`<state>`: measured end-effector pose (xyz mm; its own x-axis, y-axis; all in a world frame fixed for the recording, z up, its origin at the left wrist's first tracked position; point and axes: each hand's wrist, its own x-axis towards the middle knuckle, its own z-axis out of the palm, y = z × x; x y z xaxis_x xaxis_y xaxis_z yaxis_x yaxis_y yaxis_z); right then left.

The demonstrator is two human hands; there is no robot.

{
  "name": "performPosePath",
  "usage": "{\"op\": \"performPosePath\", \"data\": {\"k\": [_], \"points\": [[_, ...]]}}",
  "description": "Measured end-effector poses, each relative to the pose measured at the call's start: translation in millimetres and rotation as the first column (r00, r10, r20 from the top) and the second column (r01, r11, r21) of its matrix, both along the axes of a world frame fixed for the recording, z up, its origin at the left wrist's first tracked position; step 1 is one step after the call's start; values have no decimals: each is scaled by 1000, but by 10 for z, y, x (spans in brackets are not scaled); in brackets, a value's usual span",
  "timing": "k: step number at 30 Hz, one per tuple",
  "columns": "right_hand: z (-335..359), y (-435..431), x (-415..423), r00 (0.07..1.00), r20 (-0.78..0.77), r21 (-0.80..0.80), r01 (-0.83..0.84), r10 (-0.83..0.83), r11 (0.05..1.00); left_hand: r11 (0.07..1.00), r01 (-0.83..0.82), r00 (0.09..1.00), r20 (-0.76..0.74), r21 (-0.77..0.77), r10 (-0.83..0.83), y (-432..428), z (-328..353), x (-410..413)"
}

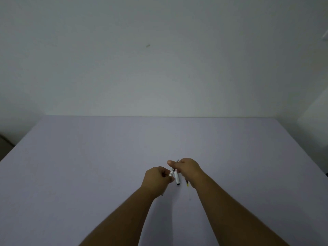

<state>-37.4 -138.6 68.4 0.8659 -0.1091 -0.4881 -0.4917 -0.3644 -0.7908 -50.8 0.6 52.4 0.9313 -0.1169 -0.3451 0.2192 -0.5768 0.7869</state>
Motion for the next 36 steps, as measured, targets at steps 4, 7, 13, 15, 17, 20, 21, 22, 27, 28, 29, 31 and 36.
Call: {"op": "performPosePath", "data": {"k": [4, 7, 13, 15, 17, 20, 21, 22, 27, 28, 29, 31, 36], "points": [[13, -26, -17, 999, 28, 234, 37, -45, 972, 1000, -27, 1000, 8, -1, 27, 17, 40, 39], [8, -39, 4, 999, 46, 126, 17, -23, 992, 1000, -5, 1000, 12, 14, 4, 13, 58, 45], [14, -28, 24, 999, 19, 235, 34, -40, 971, 1000, -7, 1000, 19, 13, 7, -12, 71, 76], [4, -29, 36, 999, 28, 170, 21, -26, 985, 1000, -5, 1000, 18, 16, 4, -21, 71, 80], [2, -24, 56, 1000, -11, 20, 5, -5, 1000, 1000, 1, 1000, 11, 11, -1, -40, 52, 69], [-13, -40, 68, 1000, -18, 64, 22, -21, 998, 1000, -5, 1000, 8, 0, 5, -59, 43, 68], [-16, -53, 67, 999, -10, 145, 40, -39, 989, 1000, -10, 1000, 9, -3, 10, -56, 49, 77], [-10, -68, 60, 999, 8, 207, 46, -48, 977, 1000, -13, 1000, 11, 0, 13, -51, 55, 86], [-24, -65, 96, 1000, -10, -26, 3, -3, 1000, 1000, 14, 1000, 15, 25, -15, -85, 44, 81], [-25, -62, 94, 1000, -19, -33, 3, -4, 999, 1000, 13, 1000, 14, 27, -13, -92, 40, 80], [-35, -70, 91, 1000, -18, 29, 16, -16, 999, 1000, 6, 1000, 13, 22, -7, -95, 39, 87], [-36, -101, 74, 999, -9, 203, 45, -45, 978, 1000, -14, 1000, 12, 9, 14, -85, 45, 114], [-5, -140, 73, 1000, 2, 106, 22, -22, 994, 1000, 7, 1000, 17, 26, -7, -89, 37, 127]]}}
